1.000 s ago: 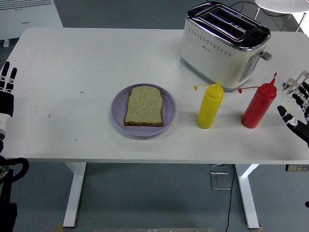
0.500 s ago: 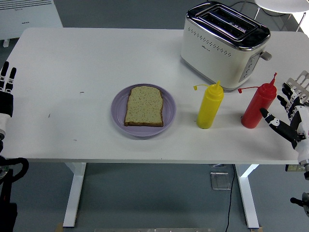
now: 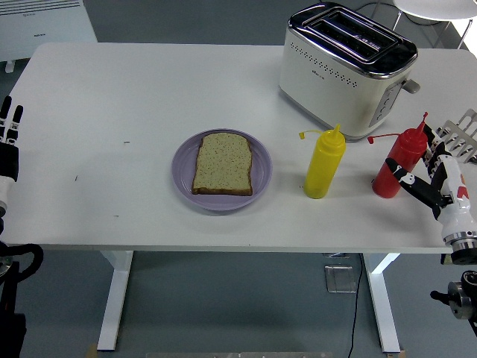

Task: Pick up the cup,pour liquid into bread,place the cup on the desk

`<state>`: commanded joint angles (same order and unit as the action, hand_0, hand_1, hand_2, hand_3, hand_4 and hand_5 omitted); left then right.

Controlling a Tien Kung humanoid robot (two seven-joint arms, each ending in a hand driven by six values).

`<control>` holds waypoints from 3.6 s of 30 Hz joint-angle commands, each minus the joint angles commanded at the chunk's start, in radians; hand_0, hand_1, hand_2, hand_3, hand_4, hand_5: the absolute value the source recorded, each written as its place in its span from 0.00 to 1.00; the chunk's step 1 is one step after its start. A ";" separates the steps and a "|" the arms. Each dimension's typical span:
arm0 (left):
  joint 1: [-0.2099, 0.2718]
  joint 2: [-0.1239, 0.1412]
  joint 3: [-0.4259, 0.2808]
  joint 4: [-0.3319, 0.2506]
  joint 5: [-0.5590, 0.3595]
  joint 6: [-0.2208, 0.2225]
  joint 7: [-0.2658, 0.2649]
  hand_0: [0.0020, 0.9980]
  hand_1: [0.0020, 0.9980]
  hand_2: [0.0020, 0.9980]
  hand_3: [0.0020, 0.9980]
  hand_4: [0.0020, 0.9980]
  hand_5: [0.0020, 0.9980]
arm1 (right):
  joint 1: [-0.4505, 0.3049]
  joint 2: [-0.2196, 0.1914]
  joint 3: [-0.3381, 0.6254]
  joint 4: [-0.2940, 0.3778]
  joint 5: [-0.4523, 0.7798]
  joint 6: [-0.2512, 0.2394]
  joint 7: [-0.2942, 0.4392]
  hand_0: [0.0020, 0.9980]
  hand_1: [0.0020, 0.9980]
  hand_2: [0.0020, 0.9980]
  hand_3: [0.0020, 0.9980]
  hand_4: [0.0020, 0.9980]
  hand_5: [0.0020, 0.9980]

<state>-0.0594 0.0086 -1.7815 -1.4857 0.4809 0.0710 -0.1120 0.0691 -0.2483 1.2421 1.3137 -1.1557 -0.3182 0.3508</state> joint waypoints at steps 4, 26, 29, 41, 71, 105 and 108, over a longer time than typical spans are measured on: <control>0.000 0.000 -0.001 0.000 0.000 0.000 0.000 0.81 0.75 0.74 0.73 0.48 1.00 | 0.028 0.002 -0.017 -0.028 0.011 -0.012 0.004 1.00 0.93 1.00 1.00 0.91 0.31; 0.003 -0.001 -0.003 0.002 0.002 0.000 -0.001 0.81 0.75 0.74 0.73 0.48 1.00 | 0.118 0.044 -0.119 -0.122 0.167 -0.106 0.064 0.84 0.77 0.84 0.95 0.89 0.28; 0.004 -0.001 -0.003 0.003 0.001 0.000 -0.001 0.81 0.75 0.74 0.73 0.48 1.00 | 0.124 0.048 -0.123 -0.129 0.192 -0.101 0.070 0.76 0.71 0.74 0.87 0.87 0.25; 0.008 -0.002 0.000 0.008 0.002 -0.001 -0.002 0.81 0.75 0.74 0.73 0.48 1.00 | 0.145 0.060 -0.164 -0.166 0.282 -0.100 0.127 0.59 0.53 0.53 0.72 0.77 0.16; 0.005 -0.003 -0.004 0.008 0.002 0.001 -0.002 0.81 0.75 0.74 0.73 0.48 1.00 | 0.193 0.074 -0.173 -0.201 0.424 -0.174 0.199 0.27 0.23 0.38 0.54 0.51 0.05; 0.000 -0.001 -0.021 0.003 0.003 0.001 -0.003 0.81 0.75 0.74 0.73 0.48 1.00 | 0.389 -0.124 -0.136 0.195 0.076 -0.203 -0.037 0.11 0.21 0.37 0.48 0.48 0.07; -0.001 -0.001 -0.021 0.003 0.003 0.001 -0.003 0.81 0.75 0.74 0.73 0.48 1.00 | 0.431 -0.136 -0.170 0.205 0.003 -0.195 -0.062 0.11 0.20 0.37 0.48 0.47 0.07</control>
<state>-0.0600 0.0073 -1.8024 -1.4825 0.4836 0.0717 -0.1148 0.5004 -0.3843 1.0725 1.5184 -1.1525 -0.5132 0.2891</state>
